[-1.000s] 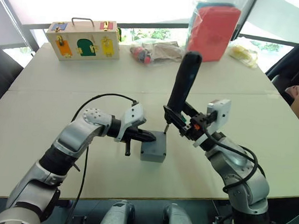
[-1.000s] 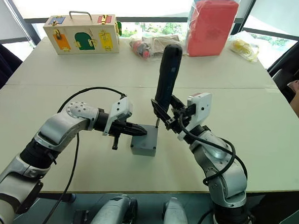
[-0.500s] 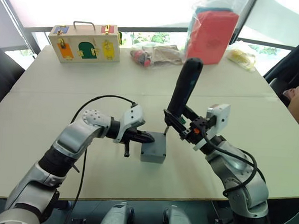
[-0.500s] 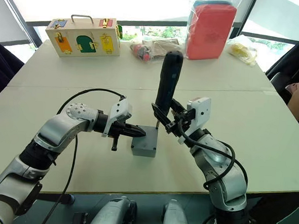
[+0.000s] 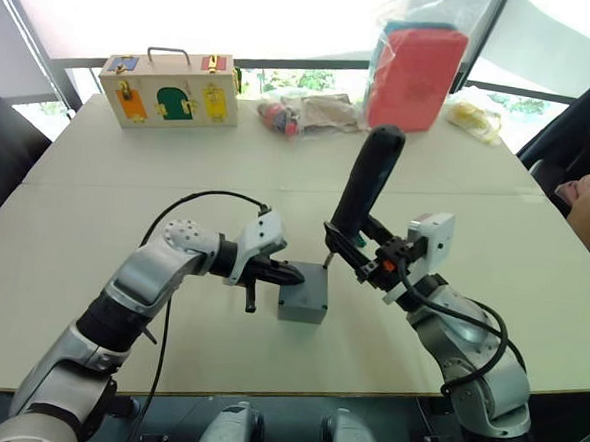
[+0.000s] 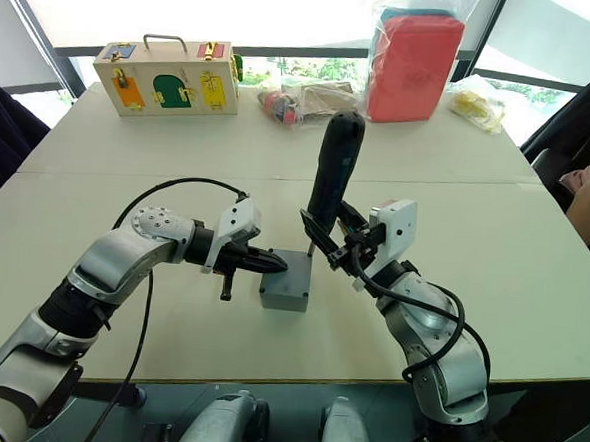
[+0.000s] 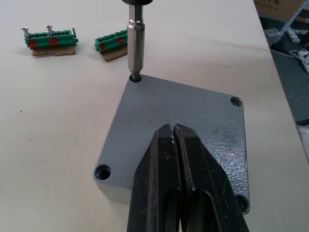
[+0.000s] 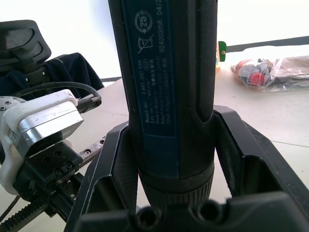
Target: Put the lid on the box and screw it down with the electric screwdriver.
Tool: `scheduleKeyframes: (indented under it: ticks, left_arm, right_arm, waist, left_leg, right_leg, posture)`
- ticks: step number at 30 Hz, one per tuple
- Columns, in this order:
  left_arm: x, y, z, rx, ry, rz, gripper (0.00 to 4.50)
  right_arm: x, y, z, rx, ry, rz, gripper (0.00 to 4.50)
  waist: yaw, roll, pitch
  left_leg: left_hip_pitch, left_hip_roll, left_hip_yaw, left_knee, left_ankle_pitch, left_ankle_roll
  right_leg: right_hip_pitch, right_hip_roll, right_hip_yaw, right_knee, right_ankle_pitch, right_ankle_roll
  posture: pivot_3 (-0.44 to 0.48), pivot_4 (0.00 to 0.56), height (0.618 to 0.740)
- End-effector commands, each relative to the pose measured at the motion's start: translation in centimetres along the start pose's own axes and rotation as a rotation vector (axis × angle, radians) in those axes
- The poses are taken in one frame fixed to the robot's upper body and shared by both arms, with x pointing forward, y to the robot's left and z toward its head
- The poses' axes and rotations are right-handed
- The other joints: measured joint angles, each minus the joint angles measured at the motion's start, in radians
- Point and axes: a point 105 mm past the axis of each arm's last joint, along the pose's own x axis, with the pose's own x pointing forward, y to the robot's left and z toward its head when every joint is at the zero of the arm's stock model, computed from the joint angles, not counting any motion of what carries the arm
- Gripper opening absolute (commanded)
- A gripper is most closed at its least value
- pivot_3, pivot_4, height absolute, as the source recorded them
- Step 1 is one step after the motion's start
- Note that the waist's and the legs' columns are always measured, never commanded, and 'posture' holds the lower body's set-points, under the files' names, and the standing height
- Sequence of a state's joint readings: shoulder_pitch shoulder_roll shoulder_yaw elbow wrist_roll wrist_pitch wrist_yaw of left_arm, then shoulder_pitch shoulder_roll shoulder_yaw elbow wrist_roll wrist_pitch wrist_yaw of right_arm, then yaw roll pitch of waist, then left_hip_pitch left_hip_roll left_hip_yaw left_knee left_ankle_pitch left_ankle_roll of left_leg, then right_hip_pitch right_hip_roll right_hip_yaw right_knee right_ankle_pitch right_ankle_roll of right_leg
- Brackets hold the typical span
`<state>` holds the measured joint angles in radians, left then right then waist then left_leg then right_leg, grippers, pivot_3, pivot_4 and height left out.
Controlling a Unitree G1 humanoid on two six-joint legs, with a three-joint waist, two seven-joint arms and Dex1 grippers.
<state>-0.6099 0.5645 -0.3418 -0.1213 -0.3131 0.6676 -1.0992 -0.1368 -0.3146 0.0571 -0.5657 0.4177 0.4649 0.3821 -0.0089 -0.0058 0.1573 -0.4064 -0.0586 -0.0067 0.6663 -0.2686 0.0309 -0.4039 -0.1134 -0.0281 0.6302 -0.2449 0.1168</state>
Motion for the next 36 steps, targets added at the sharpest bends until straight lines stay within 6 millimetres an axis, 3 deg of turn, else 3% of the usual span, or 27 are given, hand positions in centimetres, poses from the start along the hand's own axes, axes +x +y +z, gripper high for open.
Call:
scheduleKeyframes:
  ticks: [1,6,16,36]
  left_arm:
    - [0.3,-0.2,-1.1,-0.01,0.039,-0.004,0.0]
    - [0.3,-0.2,-1.3,-0.014,0.043,-0.006,0.0]
    - [0.5,-0.4,-1.3,-0.009,0.04,-0.01,0.0]
    - [0.8,-0.4,-1.4,-0.017,0.032,-0.016,0.0]
  right_arm:
    - [-0.4,0.1,-3.3,0.032,0.148,0.001,1.84]
    - [-0.7,0.0,-4.4,0.014,0.21,0.005,1.84]
    - [-0.8,0.0,-4.5,0.019,0.215,0.003,1.84]
    - [-0.3,-0.2,-2.1,-0.005,0.155,0.013,1.84]
  waist:
    - [0.0,0.0,-0.001]
    - [0.001,0.0,-0.007]
    - [0.002,-0.001,-0.01]
    - [0.017,-0.001,-0.01]
  left_leg:
    - [0.0,0.0,0.0,0.0,0.0,0.0]
    - [0.0,0.0,0.0,0.0,0.0,0.0]
    - [0.01,0.0,0.0,-0.001,-0.002,0.003]
    - [0.015,0.0,-0.001,-0.004,-0.004,0.004]
  right_leg:
    - [0.0,0.0,0.0,0.0,0.0,0.0]
    - [0.001,0.0,0.0,-0.001,0.0,0.0]
    - [0.008,-0.001,-0.001,-0.002,-0.003,-0.001]
    - [0.011,-0.005,-0.001,-0.006,-0.006,-0.004]
  posture:
    - [0.0,0.15,0.74]
    - [0.0,0.15,0.74]
    - [0.0,0.15,0.74]
    - [0.0,0.15,0.74]
